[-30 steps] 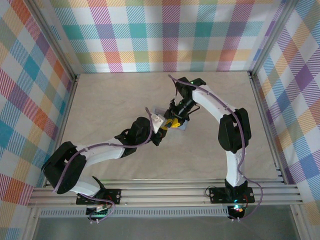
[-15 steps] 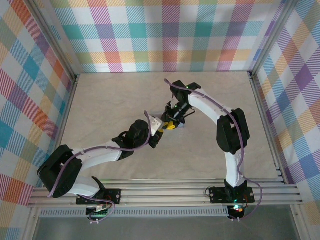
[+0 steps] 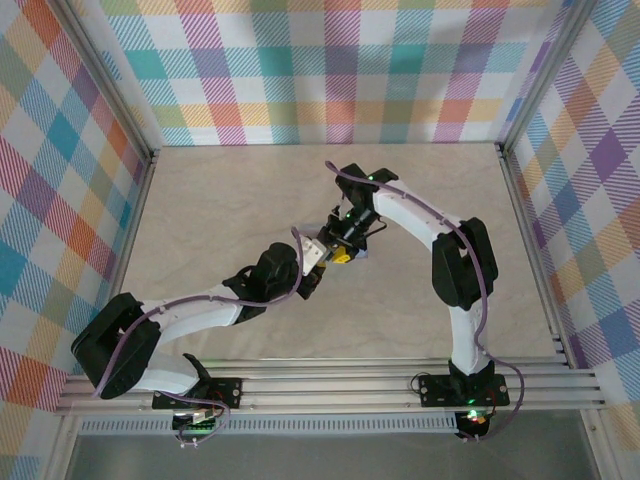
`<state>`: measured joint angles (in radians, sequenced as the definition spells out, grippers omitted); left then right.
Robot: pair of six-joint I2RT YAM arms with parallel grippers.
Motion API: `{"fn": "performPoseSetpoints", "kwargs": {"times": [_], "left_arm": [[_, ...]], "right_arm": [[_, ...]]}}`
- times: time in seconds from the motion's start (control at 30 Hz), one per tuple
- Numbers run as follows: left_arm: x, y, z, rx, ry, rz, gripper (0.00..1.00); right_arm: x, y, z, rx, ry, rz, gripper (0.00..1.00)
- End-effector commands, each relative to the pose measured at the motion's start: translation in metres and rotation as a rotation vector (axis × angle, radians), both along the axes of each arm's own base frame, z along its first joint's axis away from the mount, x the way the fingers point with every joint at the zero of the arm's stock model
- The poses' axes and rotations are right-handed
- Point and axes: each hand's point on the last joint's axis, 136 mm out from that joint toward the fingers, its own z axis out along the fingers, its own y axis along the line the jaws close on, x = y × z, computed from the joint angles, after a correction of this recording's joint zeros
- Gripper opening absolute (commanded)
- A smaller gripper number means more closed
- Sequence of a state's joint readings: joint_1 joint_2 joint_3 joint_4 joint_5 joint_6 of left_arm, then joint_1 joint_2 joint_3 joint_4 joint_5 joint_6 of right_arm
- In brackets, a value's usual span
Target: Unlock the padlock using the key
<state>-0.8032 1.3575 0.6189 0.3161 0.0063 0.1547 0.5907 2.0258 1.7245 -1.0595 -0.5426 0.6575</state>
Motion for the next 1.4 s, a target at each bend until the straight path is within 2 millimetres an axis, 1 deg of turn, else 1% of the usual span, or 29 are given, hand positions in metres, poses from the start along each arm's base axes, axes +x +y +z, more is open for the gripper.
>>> {"fn": "performPoseSetpoints", "kwargs": {"times": [0.0,0.17,0.27,0.37,0.47,0.53,0.73,0.93,1.07,1.23,1.27,1.37], "left_arm": [[-0.008,-0.008,0.023,-0.055,-0.080,-0.039,0.00],[-0.011,-0.005,0.021,-0.039,-0.088,-0.045,0.00],[-0.012,-0.004,0.017,-0.022,-0.084,-0.048,0.00],[-0.011,-0.004,0.014,-0.011,-0.083,-0.041,0.00],[-0.011,-0.003,0.010,-0.004,-0.077,-0.036,0.00],[-0.012,-0.003,0.007,0.001,-0.076,-0.038,0.00],[-0.017,-0.005,-0.003,0.032,-0.074,-0.043,0.00],[-0.022,-0.008,-0.007,0.060,-0.082,-0.047,0.00],[-0.024,-0.011,-0.009,0.070,-0.079,-0.050,0.00],[-0.023,-0.010,-0.016,0.062,-0.041,-0.026,0.00],[-0.023,-0.009,-0.019,0.057,-0.027,-0.015,0.01],[-0.025,-0.007,-0.024,0.037,0.013,0.008,0.09]], "right_arm": [[-0.009,0.006,0.015,0.025,-0.020,-0.002,0.49],[-0.013,0.009,0.014,0.024,-0.018,-0.003,0.50],[-0.014,0.011,0.014,0.024,-0.021,-0.003,0.50],[-0.013,0.009,0.016,0.016,-0.033,-0.009,0.53],[-0.014,0.007,0.015,0.012,-0.039,-0.025,0.52],[-0.016,0.006,0.013,0.016,-0.037,-0.040,0.48],[-0.020,0.005,0.009,0.028,-0.026,-0.063,0.29],[-0.022,0.004,0.007,0.030,-0.021,-0.067,0.14],[-0.022,0.004,0.006,0.031,-0.025,-0.069,0.00],[-0.020,0.000,-0.001,0.018,-0.069,-0.062,0.00],[-0.019,-0.003,-0.004,0.013,-0.085,-0.061,0.00],[-0.019,-0.010,-0.017,0.010,-0.140,-0.058,0.00]]}}
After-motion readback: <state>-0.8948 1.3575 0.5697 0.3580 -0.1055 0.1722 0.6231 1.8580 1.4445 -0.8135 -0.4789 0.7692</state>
